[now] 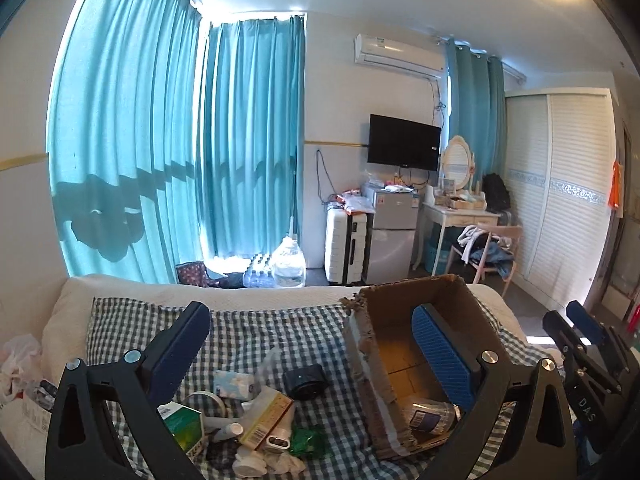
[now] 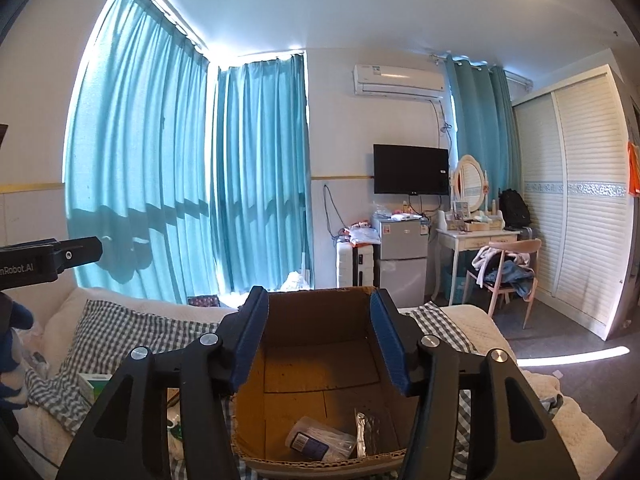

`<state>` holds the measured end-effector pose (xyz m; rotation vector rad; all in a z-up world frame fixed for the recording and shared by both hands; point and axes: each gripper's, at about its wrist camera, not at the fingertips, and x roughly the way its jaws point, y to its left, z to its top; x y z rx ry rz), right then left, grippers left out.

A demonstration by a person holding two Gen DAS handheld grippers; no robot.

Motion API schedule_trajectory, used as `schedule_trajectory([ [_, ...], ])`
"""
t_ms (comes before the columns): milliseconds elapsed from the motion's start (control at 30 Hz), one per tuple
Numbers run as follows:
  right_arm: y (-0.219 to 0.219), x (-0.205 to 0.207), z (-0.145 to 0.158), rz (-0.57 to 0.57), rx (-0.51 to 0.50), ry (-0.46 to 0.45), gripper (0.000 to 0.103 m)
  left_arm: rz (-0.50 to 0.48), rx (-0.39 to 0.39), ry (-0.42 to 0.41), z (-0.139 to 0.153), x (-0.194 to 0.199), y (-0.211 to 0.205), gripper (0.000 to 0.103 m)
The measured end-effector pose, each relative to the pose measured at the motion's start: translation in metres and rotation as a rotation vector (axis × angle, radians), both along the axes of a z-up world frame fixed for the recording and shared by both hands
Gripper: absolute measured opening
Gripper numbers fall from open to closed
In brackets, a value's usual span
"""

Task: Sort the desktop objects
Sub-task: 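Move both tools back over the items on the bed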

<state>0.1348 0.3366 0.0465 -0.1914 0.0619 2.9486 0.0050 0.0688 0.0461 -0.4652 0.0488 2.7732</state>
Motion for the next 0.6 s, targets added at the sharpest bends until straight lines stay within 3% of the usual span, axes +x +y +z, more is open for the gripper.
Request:
schedule_trajectory([
  [133,-0.011,0.002,0.003,0.01,0.011,0.016,0.063,0.043,-0.028,0.022,-0.002,0.002,-0.016,0.103],
  [300,-0.025,0.0,0.004,0.019,0.03,0.019,0.065,0.083,-0.04,0.053,-0.003,0.01,-0.038,0.103],
  [433,-0.037,0.0,0.004,0.019,0.047,0.037,0.093,0.116,-0.056,0.082,-0.002,0.013,-0.055,0.103],
  [600,-0.056,-0.004,0.003,0.069,0.051,0.042,0.099,0.148,-0.059,0.084,-0.005,0.01,-0.08,0.103],
])
